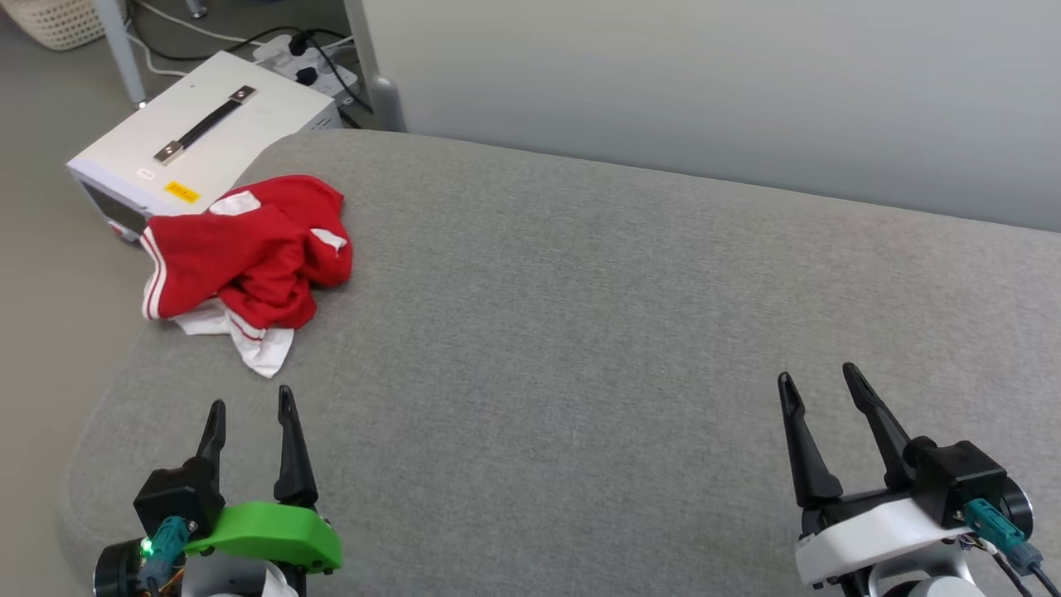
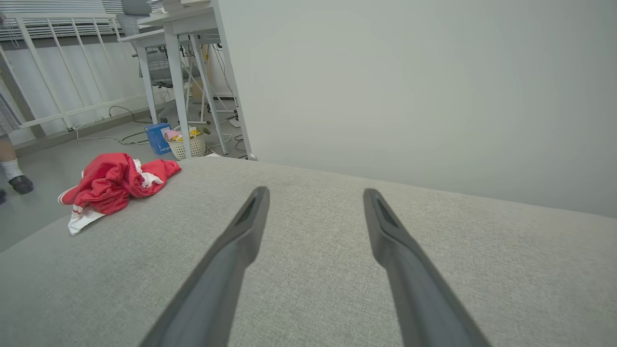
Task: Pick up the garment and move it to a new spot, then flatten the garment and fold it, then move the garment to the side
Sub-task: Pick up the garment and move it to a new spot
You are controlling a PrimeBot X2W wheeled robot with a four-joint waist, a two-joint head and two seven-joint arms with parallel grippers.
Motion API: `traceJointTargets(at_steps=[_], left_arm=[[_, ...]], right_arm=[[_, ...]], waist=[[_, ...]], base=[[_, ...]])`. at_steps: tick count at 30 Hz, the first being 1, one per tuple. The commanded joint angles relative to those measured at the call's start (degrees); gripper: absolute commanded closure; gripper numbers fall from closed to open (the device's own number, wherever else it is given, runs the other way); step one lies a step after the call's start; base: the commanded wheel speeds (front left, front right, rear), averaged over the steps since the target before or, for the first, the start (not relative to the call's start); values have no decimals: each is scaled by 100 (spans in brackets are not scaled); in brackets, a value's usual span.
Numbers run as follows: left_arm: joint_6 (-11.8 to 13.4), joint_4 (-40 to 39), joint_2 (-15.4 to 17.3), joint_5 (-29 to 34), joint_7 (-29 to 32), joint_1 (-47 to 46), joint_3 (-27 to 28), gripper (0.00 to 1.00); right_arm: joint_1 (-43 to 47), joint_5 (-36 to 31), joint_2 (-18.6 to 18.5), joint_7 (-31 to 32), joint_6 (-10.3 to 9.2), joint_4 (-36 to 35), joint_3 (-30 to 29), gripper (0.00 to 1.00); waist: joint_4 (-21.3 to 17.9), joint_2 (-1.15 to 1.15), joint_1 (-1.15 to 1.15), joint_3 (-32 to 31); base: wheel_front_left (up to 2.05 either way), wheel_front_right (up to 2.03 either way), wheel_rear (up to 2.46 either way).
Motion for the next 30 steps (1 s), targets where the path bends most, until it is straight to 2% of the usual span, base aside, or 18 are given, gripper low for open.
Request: traceJointTargets(at_steps=[1,13,22,25,30], left_arm=[[1,22,-17,-107,-70,-33,35,0],[39,84,-20,-307,-212,29,126,0],[20,221,-22,-451,-317,20,194,0],[-69,250,-22,-443,-354,-108,261,0],[-403,225,20,-248,-384,-635,485,0]], right_arm=[[1,-20,-2,-60,-2,-44,28,0],[10,-25,-1,-200,-3,-77,154,0],[-6,13,-4,-304,-3,-57,210,0],[-33,27,-28,-340,-3,-69,254,0],[-120,11,-187,-370,-3,-122,334,0]], waist=[[382,0,0,41],[1237,0,0,109],[1551,0,0,145],[1571,0,0,192],[1490,0,0,394]], base=[[0,0,0],[0,0,0],[0,0,0],[0,0,0],[0,0,0]])
